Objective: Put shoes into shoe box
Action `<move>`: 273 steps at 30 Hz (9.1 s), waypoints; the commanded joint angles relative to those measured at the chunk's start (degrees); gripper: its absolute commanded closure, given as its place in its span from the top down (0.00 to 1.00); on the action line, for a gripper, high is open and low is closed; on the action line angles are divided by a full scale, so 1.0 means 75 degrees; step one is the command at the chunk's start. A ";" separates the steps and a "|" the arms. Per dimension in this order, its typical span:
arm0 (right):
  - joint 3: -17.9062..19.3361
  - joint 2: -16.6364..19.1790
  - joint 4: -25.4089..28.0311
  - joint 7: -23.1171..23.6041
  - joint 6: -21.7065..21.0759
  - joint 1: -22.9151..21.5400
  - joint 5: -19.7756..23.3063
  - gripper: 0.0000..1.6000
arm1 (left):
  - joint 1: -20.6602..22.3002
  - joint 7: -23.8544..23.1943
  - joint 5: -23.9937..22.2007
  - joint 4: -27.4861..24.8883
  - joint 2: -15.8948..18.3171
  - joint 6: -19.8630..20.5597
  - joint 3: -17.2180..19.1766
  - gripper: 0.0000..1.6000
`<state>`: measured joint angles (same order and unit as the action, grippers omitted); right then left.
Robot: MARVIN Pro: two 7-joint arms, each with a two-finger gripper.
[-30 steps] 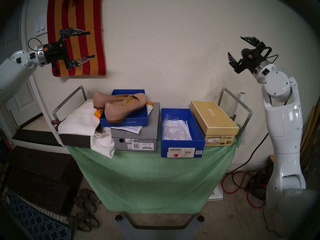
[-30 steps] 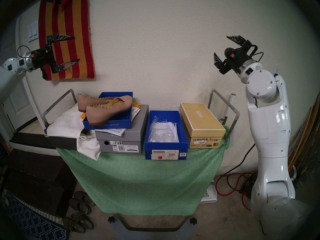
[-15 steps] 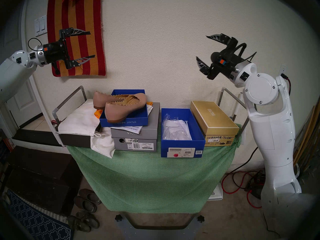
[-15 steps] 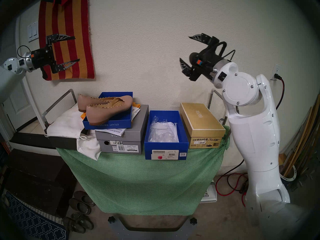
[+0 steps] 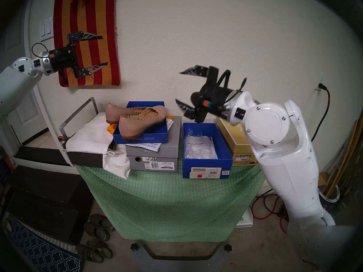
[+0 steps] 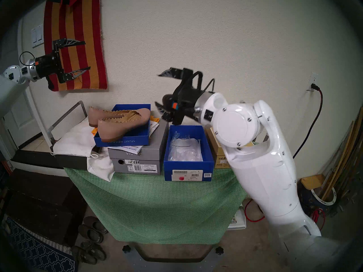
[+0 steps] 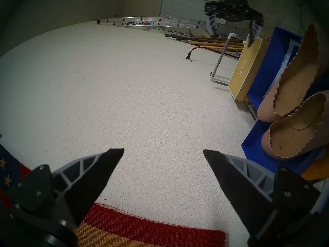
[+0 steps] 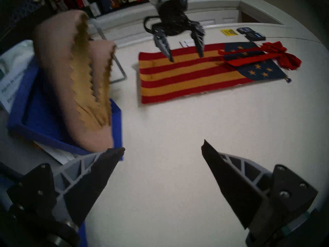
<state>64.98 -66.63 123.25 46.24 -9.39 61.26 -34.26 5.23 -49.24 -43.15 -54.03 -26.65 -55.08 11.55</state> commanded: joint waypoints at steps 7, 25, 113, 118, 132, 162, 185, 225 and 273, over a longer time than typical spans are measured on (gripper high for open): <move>0.0136 -0.0574 -0.0277 0.1280 -0.0052 -0.1044 0.0508 1.00 | -0.0001 -0.0001 0.0008 0.0017 0.0004 0.0010 -0.0003 1.00; 0.0067 -0.1193 -0.1868 0.3061 0.0049 -0.2593 0.0448 1.00 | 0.0000 -0.0002 0.0008 0.0018 0.0003 0.0010 -0.0003 1.00; 0.0306 -0.1282 -0.2176 0.3849 0.0499 -0.2672 0.1084 0.00 | 0.0000 -0.0003 0.0009 0.0022 0.0001 0.0010 -0.0003 1.00; 0.0626 -0.0845 -0.2074 0.4676 0.0554 -0.2959 0.1575 0.00 | 0.0000 -0.0003 0.0009 0.0022 0.0001 0.0010 -0.0003 1.00; 0.1088 0.0575 -0.2047 0.5168 0.1106 -0.3399 0.2848 0.00 | 0.0000 -0.0003 0.0008 0.0021 0.0001 0.0010 -0.0003 1.00; 0.0017 0.3176 -0.2872 0.5168 0.2512 -0.3937 0.3724 0.00 | -0.0001 -0.0003 0.0001 0.0017 0.0004 0.0010 -0.0003 1.00; -0.2377 0.4779 -0.3055 0.5168 0.3921 -0.4529 0.4811 0.00 | -0.0001 -0.0003 0.0001 0.0018 0.0003 0.0010 -0.0004 1.00; -0.6027 0.3530 -0.4479 0.4379 0.5700 -0.6988 0.4257 0.00 | -0.0001 -0.0004 -0.0001 0.0017 0.0004 0.0010 -0.0004 1.00; -1.0287 0.3208 -0.5927 0.3071 0.6898 -1.0403 0.5955 0.77 | 0.0000 -0.0005 0.0000 0.0019 0.0003 0.0010 -0.0005 1.00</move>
<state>-9.30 -41.57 80.39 63.41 41.83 -10.90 7.54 5.23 -49.25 -43.25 -53.98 -26.64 -55.08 11.55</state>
